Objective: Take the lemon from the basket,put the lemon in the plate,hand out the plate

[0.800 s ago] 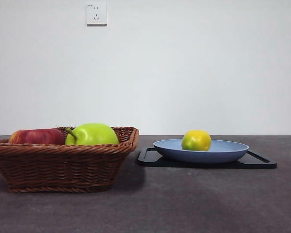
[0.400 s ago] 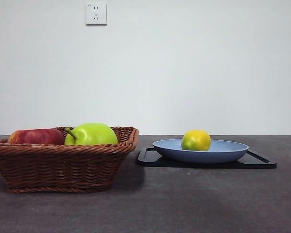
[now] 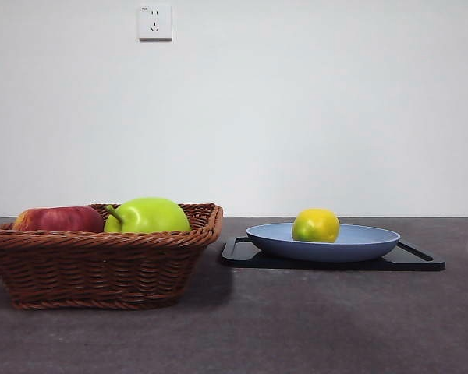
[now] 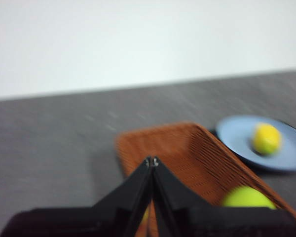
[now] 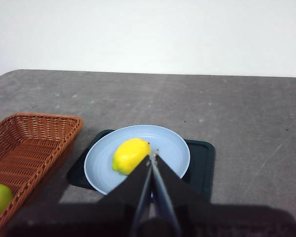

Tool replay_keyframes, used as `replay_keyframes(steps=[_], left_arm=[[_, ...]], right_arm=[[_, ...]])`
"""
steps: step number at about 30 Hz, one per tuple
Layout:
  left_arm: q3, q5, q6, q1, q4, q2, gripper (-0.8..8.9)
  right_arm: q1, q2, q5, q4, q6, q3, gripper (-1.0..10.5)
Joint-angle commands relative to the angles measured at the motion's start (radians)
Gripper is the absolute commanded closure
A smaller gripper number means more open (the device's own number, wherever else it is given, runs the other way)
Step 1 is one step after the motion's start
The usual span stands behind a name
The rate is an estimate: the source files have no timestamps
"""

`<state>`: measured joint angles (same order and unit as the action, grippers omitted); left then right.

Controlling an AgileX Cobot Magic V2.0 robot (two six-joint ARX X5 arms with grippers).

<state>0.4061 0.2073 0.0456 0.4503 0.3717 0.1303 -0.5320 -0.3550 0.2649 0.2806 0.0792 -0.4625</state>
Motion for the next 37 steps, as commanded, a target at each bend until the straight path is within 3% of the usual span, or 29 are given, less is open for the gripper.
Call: replay_keyframes(steps=[1,7,11,20,37], left_arm=[[-0.004,0.003,-0.050,-0.109,0.004,-0.085,8.05],[-0.067,-0.020,-0.078,-0.339,-0.004,-0.129,8.05],[-0.140,-0.083,-0.076,-0.409,-0.017,-0.129,8.05],[-0.332,-0.135,-0.045,-0.453,-0.174,-0.129,8.05],[-0.392,-0.135,-0.019,-0.452,-0.177,-0.127,8.05]], right_arm=[[-0.006,0.000,0.005,-0.011,0.010,-0.005,9.4],[-0.006,0.000,0.004,-0.011,0.010,-0.005,9.4],[-0.006,0.000,0.004,-0.011,0.010,-0.005,9.4],[-0.006,0.000,0.004,-0.011,0.010,-0.005,9.4],[-0.006,0.000,0.004,-0.011,0.010,-0.005,9.4]])
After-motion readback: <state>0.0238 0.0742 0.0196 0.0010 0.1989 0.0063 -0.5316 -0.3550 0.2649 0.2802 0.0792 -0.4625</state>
